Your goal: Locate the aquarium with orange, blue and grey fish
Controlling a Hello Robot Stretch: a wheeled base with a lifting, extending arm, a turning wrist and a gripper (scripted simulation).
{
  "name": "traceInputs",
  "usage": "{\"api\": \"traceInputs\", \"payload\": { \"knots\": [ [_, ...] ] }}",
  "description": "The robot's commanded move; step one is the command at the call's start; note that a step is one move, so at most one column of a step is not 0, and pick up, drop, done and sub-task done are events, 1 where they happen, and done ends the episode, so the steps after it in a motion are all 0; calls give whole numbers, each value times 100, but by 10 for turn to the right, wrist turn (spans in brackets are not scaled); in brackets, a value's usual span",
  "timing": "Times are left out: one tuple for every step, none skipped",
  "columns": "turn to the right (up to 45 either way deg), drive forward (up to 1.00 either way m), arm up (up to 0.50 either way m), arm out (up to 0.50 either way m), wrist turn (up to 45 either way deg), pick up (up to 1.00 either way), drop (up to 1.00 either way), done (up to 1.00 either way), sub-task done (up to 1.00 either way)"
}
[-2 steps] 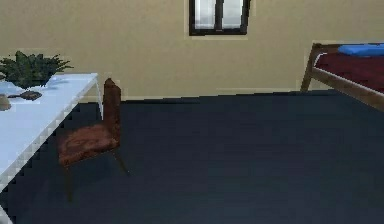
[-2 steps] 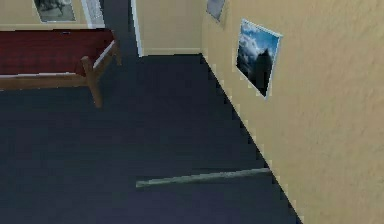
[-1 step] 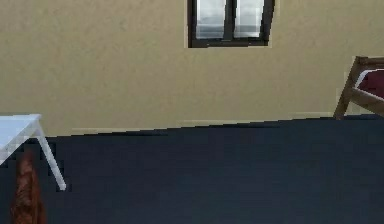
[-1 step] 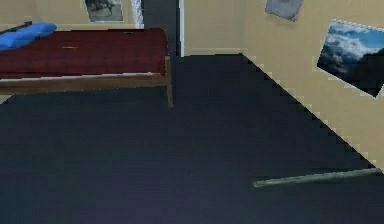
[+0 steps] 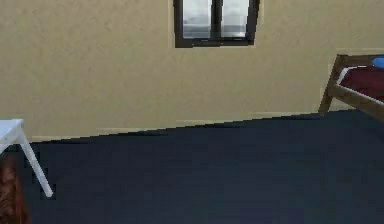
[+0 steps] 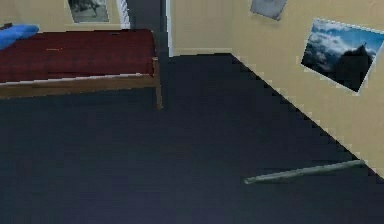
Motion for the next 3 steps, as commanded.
{"api": "traceInputs", "payload": {
  "knots": [
    [0,15,0,0,0,0,0,0,0],
    [-90,0,0,0,0,0,0,0,0],
    [0,60,0,0,0,0,0,0,0]
  ]
}}
